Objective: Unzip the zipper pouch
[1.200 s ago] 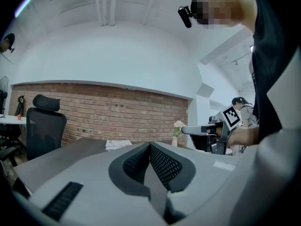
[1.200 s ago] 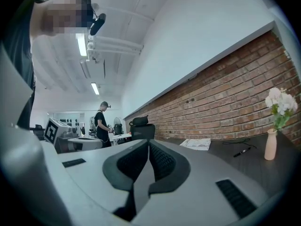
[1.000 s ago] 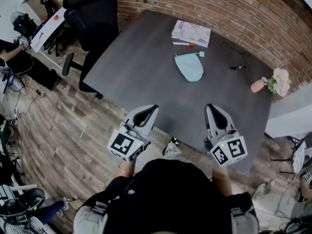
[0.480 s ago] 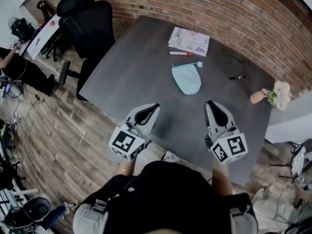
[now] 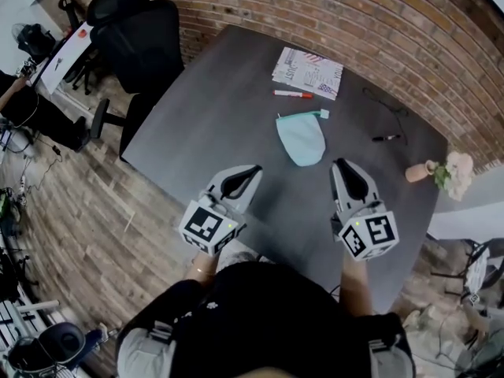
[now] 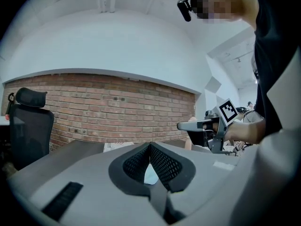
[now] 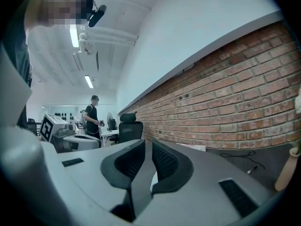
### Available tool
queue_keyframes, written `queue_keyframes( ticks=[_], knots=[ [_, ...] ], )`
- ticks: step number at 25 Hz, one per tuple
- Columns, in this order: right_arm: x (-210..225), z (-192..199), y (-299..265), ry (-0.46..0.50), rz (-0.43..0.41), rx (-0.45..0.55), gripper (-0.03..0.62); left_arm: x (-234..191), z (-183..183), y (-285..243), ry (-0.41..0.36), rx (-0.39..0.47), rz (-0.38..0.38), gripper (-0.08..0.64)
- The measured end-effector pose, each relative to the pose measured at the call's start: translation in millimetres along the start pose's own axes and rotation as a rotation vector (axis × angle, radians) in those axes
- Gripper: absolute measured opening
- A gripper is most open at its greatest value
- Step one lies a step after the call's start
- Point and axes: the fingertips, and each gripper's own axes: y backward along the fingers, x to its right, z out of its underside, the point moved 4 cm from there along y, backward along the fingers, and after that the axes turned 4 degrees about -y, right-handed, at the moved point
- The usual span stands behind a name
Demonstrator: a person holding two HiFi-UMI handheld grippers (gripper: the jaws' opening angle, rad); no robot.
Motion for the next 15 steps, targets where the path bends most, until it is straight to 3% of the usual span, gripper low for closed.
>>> queue_keyframes(
  ticks=[6,15],
  knots=[
    [13,12,-22,-0.008,0.032,-0.056,0.052,-21,8,-20,0.026,-0.014,0.011,0.005],
    [47,26,-64,-0.027,0.112,-0.129,0.061,-59,17,-69,0.022,-0.011,0.101,0.005]
  ],
)
